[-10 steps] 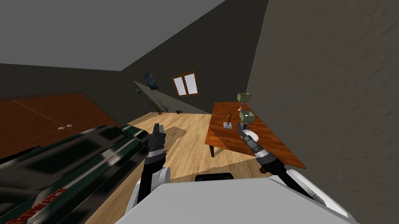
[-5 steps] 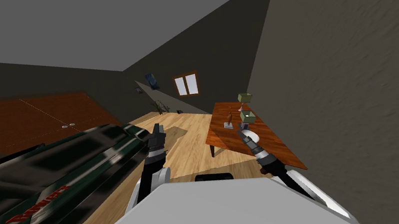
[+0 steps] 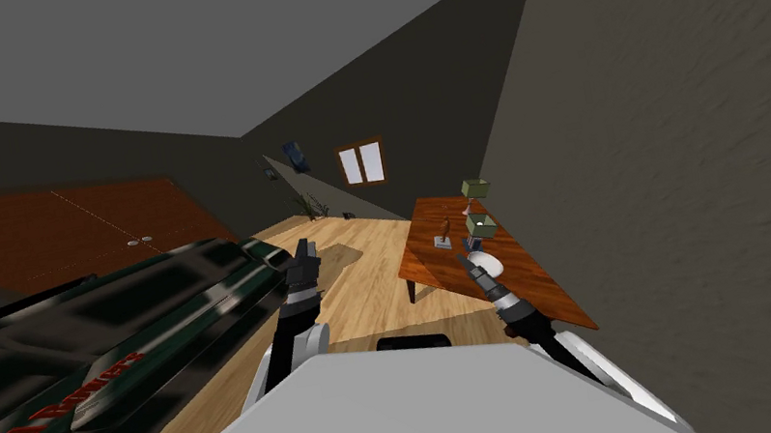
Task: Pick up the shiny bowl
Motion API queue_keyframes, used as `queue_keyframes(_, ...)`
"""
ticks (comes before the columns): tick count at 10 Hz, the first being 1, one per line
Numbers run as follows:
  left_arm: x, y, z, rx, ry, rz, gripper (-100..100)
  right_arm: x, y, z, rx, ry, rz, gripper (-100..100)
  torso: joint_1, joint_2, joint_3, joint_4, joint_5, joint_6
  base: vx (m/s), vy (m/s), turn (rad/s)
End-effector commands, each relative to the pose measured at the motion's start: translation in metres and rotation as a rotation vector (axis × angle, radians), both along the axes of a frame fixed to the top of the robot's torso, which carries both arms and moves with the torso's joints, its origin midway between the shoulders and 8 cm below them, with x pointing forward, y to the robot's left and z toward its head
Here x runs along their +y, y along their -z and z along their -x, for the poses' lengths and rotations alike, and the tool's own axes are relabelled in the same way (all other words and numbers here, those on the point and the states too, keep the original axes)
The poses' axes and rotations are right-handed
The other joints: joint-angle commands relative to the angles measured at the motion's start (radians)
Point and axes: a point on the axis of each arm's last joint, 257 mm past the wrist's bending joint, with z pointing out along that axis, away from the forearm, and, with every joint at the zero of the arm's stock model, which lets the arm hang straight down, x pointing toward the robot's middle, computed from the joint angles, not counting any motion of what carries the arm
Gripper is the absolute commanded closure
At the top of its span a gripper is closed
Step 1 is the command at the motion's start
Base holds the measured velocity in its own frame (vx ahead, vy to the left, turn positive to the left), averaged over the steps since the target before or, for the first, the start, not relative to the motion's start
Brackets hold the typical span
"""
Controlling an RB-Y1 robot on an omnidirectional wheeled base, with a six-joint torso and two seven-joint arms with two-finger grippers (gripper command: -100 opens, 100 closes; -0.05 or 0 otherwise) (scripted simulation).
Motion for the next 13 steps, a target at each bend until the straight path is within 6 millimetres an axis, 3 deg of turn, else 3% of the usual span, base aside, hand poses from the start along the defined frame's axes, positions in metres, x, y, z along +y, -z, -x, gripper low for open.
queue_keyframes(1, 0.000, 0.000, 0.000, 0.000, 0.000, 0.000, 0, -0.003, 0.019, 0.003, 0.045, -0.003, 0.030, -100, 0.000, 0.000, 0.000, 0.000, 0.000, 0.000, -0.031, 0.033, 0.104)
queue_keyframes(3, 0.000, 0.000, 0.000, 0.000, 0.000, 0.000, 0, -0.008, 0.046, 0.010, 0.107, -0.005, 0.070, -100, 0.000, 0.000, 0.000, 0.000, 0.000, 0.000, -0.013, 0.014, 0.045)
queue_keyframes(12, 0.000, 0.000, 0.000, 0.000, 0.000, 0.000, 0, -0.008, 0.046, 0.010, 0.107, -0.005, 0.070, -100, -0.001, -0.001, -0.001, 0.000, 0.000, 0.000, -0.001, 0.002, 0.005)
queue_keyframes(13, 0.000, 0.000, 0.000, 0.000, 0.000, 0.000, 0, -0.014, 0.068, 0.014, 0.157, -0.008, 0.116, -100, -0.001, -0.001, 0.000, 0.000, 0.000, 0.000, 0.006, 0.029, 0.161)
